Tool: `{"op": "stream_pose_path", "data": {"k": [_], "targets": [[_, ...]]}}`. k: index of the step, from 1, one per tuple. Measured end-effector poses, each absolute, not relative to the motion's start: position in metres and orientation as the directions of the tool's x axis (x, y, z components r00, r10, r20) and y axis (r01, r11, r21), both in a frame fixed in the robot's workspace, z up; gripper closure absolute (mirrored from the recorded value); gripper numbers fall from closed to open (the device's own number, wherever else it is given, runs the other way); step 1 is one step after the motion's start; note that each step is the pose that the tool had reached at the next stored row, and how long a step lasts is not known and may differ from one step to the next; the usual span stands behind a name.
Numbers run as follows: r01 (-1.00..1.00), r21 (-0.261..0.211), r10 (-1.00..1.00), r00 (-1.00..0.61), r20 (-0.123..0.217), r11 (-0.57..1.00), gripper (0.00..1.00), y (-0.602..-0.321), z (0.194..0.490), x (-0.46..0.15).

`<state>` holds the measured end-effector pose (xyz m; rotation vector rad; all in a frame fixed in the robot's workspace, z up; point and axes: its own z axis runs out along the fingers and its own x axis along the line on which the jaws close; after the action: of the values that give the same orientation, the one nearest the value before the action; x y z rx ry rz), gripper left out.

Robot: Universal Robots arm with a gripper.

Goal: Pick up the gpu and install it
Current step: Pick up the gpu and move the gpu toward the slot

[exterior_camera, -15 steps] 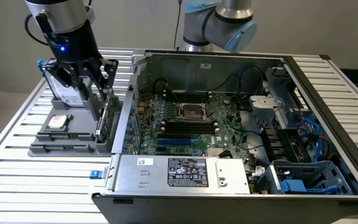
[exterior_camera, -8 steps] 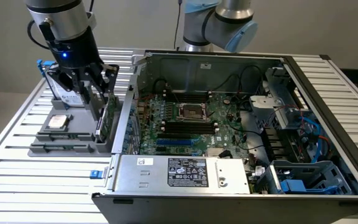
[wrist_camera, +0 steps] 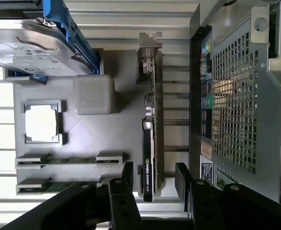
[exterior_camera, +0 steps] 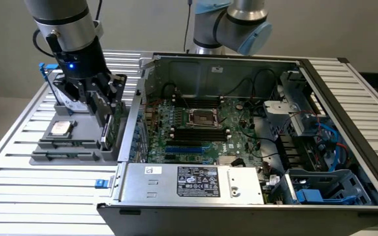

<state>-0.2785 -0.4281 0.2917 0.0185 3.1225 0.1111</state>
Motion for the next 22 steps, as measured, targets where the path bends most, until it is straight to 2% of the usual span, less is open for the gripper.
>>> {"op": "stream_pose_path", "data": {"k": [15, 22], "targets": [[0.017, 0.073, 0.018, -1.000, -0.017, 0.997, 0.52, -0.428, 0.264, -0.280], [0.017, 0.098, 0.018, -1.000, -0.017, 0.995, 0.52, -0.426, 0.256, -0.281]]}}
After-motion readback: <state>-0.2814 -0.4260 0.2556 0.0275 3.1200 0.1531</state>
